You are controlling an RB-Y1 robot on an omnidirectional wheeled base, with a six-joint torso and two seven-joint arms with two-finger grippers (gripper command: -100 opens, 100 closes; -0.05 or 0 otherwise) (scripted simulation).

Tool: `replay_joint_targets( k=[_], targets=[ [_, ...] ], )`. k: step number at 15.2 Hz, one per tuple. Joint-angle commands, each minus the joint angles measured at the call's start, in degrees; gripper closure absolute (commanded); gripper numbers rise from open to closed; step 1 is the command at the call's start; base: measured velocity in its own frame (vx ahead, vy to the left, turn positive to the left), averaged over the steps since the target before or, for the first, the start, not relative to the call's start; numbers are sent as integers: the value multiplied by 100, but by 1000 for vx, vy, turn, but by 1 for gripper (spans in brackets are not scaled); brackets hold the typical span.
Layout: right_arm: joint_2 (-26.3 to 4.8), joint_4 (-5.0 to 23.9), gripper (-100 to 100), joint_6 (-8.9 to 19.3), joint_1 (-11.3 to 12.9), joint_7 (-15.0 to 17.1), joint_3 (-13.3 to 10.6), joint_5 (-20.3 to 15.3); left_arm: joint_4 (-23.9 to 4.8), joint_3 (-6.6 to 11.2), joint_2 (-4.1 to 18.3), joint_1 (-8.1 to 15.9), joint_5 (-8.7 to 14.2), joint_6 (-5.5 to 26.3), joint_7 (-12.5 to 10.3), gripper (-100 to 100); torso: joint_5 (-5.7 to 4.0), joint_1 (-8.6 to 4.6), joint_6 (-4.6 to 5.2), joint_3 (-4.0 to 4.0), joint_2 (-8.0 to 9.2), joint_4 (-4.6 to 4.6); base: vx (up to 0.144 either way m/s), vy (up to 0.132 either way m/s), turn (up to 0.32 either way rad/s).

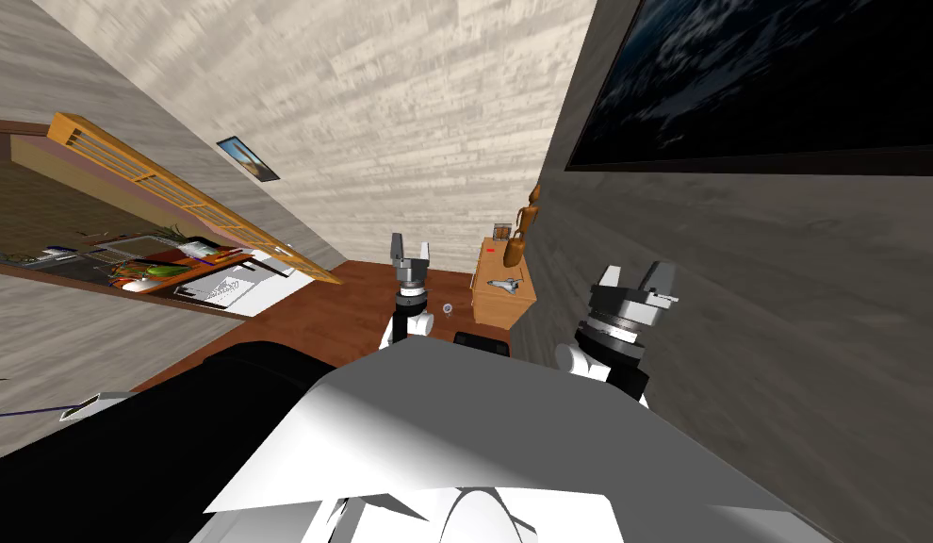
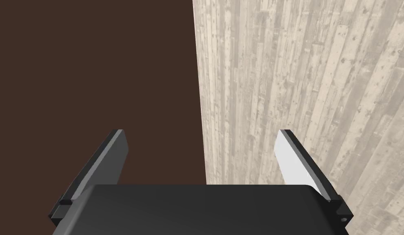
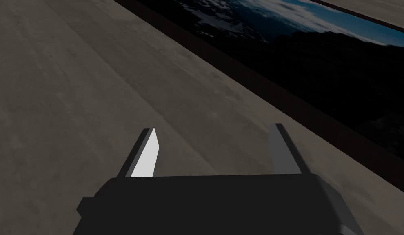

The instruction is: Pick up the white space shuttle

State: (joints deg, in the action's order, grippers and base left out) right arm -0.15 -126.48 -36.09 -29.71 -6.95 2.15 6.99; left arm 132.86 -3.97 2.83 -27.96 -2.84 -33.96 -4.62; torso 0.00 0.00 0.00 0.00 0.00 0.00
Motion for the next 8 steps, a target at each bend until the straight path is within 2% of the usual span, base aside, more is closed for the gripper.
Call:
replay_joint_targets(
  k=[1, 3, 4, 5, 6, 7, 8],
  targets=[
    [-227, 47, -100, -4, 44, -7, -58, -61, 0, 0, 0, 0, 0, 0, 0, 0, 0, 0, 0, 0, 0, 0, 4, 16, 4],
    [-397, 94, -100, -8, 88, -14, -116, -124, 0, 0, 0, 0, 0, 0, 0, 0, 2, 10, -1, -2, -3, -1, 10, 49, 8],
    [-582, 157, -100, -14, 147, -23, -194, -206, 0, 0, 0, 0, 0, 0, 0, 0, 3, 17, -1, -2, -4, -1, 12, 70, 4],
    [-582, 157, -100, -14, 147, -23, -194, -206, 0, -1, -1, 0, 0, 0, 0, 0, 5, 24, -1, -3, -5, -1, 17, 66, 2],
    [-779, 234, -100, -21, 219, -34, -289, -308, 0, -1, -1, 0, 0, 0, 0, 0, 6, 26, -1, -4, -7, -1, 19, 76, 6],
    [-779, 234, -100, -21, 219, -34, -289, -308, 0, -1, -1, 0, 0, 0, 0, 0, 6, 29, -1, -5, -8, -2, 18, 81, 6],
    [-983, 325, -100, -28, 305, -47, -402, -427, 0, -1, -1, 0, 0, 0, 0, 0, 7, 33, -1, -5, -9, -2, 26, 96, 10]
  ],
)
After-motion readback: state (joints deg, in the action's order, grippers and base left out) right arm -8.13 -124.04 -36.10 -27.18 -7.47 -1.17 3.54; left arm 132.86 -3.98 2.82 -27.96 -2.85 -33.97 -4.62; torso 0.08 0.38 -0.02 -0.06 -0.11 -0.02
